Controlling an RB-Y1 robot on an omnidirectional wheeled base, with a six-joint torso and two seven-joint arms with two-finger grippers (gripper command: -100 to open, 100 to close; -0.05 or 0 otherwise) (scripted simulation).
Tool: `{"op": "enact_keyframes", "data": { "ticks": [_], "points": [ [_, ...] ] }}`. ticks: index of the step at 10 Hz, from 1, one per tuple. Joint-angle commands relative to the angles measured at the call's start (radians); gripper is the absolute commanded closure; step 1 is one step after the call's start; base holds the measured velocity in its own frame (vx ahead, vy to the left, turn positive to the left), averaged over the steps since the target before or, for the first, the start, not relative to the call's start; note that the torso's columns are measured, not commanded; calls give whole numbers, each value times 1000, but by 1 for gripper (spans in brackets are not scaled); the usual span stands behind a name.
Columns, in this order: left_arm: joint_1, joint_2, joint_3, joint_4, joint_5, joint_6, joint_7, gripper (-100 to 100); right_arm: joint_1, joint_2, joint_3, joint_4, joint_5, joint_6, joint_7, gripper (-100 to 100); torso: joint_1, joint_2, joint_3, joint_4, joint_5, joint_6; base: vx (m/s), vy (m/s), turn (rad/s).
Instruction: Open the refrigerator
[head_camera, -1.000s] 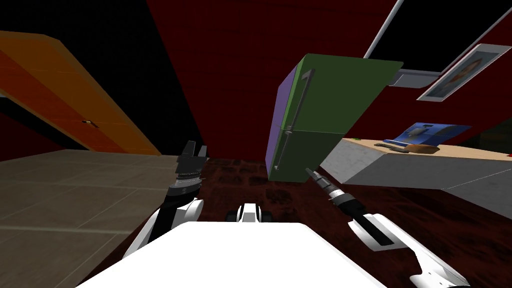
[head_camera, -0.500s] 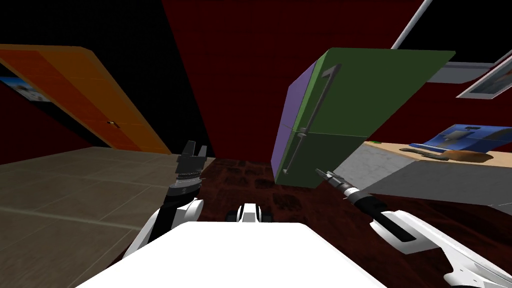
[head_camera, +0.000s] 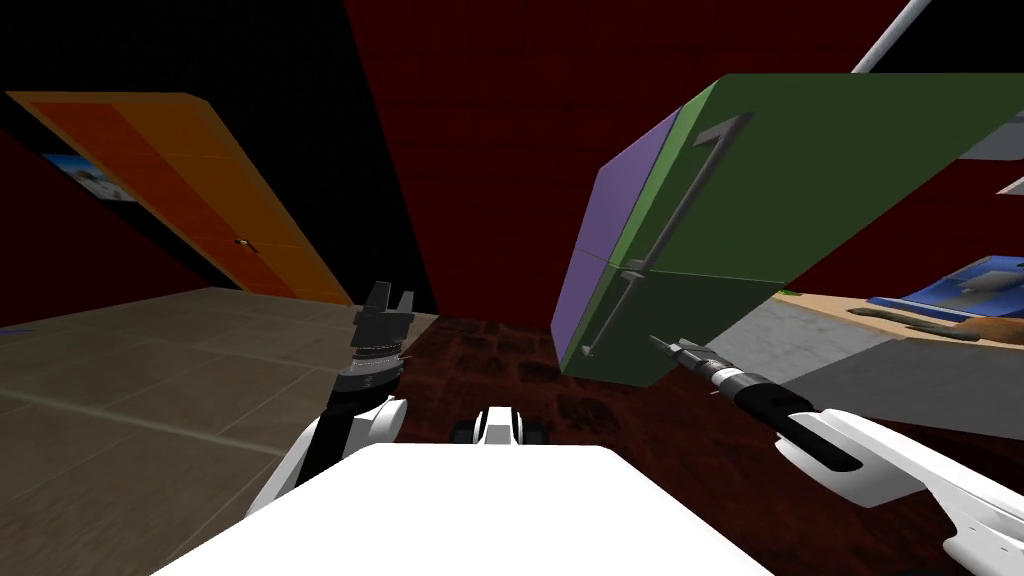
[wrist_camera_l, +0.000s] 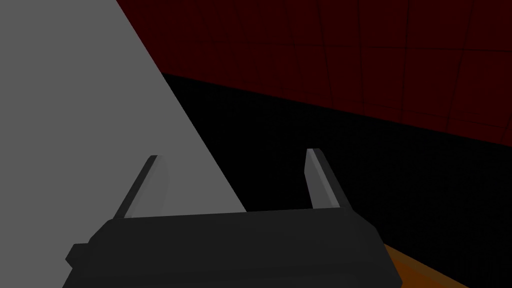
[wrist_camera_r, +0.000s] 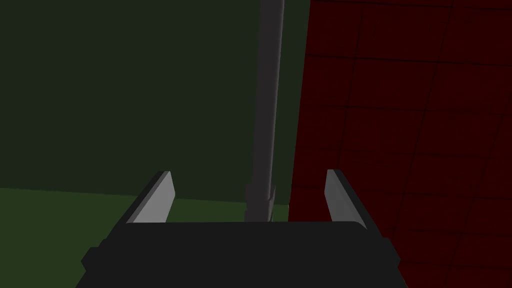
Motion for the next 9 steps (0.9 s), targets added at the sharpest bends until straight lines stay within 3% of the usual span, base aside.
{"op": "enact_keyframes", "data": {
  "ticks": [1,3,4,6,7,9],
  "points": [
    [0,0,0,0,0,0,0,0,20,-60,-31,41,14,37,30,-100,2,-2,-2,-1,1,0,87,89,26],
    [0,0,0,0,0,0,0,0,31,-130,-58,101,33,85,72,-100,-1,0,0,0,0,0,91,99,75],
    [0,0,0,0,0,0,0,0,31,-131,-58,105,33,85,72,-100,1,-1,-1,0,0,0,92,71,34],
    [0,0,0,0,0,0,0,0,42,-196,-82,166,49,132,114,-100,-1,0,0,0,0,0,88,80,62],
    [0,0,0,0,0,0,0,0,42,-197,-82,166,49,132,114,-100,2,0,0,0,1,0,74,66,19],
    [0,0,0,0,0,0,0,0,51,-255,-103,223,65,178,155,-100,1,0,0,0,0,0,86,75,59]
  ]
}}
